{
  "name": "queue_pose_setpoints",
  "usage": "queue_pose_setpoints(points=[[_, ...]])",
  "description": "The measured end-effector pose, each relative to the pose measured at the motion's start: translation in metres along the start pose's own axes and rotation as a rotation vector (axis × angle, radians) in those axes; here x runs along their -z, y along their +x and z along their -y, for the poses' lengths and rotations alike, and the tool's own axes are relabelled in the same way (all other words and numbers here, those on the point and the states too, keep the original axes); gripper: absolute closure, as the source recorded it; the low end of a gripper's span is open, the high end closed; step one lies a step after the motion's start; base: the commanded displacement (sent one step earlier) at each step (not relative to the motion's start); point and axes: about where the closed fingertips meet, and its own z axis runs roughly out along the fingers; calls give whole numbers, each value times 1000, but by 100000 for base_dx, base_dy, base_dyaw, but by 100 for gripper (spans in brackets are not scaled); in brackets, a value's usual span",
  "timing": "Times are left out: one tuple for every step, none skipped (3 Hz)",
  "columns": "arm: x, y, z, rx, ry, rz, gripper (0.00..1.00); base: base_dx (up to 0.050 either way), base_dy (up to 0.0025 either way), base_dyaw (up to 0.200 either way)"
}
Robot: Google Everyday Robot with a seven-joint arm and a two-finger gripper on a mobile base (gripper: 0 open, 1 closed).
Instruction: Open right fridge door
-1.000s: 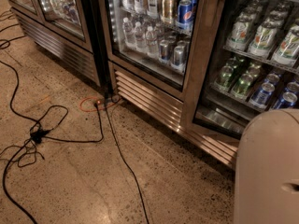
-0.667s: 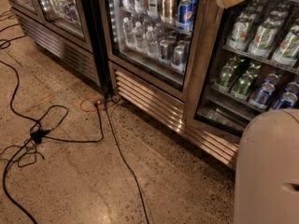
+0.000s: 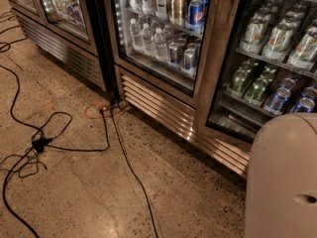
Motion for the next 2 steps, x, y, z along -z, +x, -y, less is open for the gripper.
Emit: queue_pose_setpoints(points=[[1,0,0,0,0,0,65,0,0,0],[-2,-1,-4,6,-17,16,88,0,0,0]])
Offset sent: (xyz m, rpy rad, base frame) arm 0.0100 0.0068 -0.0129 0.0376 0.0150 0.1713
